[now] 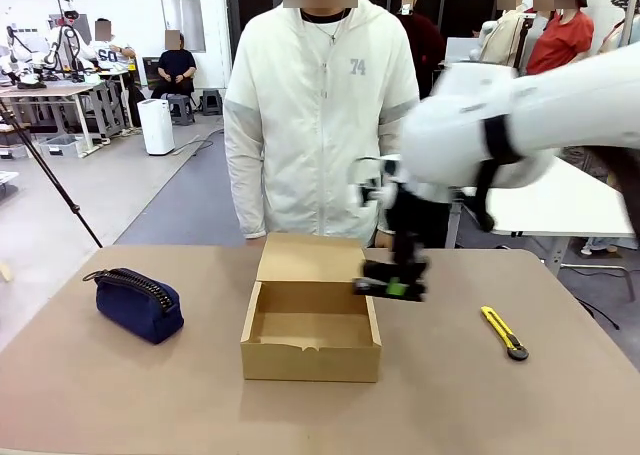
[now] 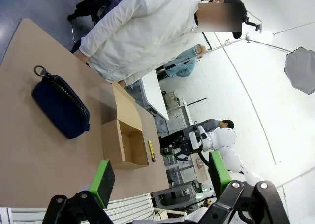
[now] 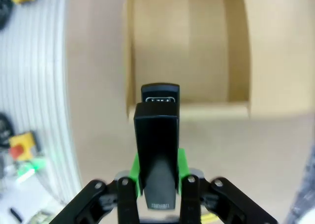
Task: Pack the items into the box.
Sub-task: Pick up the item indicated by the person and place it inside the Mailer Box.
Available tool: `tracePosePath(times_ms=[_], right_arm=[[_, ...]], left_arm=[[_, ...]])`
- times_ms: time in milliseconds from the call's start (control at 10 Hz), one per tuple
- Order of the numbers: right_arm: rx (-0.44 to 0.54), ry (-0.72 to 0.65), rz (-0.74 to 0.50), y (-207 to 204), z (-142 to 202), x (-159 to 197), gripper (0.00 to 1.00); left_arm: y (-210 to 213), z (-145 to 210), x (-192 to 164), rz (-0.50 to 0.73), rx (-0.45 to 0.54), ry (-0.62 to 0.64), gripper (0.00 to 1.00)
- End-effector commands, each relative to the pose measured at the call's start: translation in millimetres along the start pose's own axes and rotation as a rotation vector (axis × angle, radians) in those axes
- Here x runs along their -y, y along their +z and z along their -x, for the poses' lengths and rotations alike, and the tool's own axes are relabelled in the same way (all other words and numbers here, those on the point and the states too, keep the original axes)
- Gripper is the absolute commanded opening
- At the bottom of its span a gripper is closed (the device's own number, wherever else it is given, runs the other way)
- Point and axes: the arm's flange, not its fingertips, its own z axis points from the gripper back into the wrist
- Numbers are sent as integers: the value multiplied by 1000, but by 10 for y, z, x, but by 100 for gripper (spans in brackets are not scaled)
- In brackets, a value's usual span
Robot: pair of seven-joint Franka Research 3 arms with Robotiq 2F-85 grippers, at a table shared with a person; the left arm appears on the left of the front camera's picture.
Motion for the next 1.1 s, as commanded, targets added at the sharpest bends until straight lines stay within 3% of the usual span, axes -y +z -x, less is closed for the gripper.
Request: tracePosePath(times_ms=[0,200,300,500,1000], right_arm=[[-26,24,17,-176,-586,343,0],[-66,5,25,-480,-1134,600,0],[-93,-7,22,-665,-1234,689,0],[-153,-60,-14,-1030,-1261,788,0],[-173,-98,-107,-1646,-1160,773,0]], left_arm=[[7,-13,9,19,11,-16,100],[7,-13,9,19,11,-16,100],[7,-13,9,19,11,-16,100],[7,-13,9,19,11,-16,100],[7,-13,9,19,11,-16,100]])
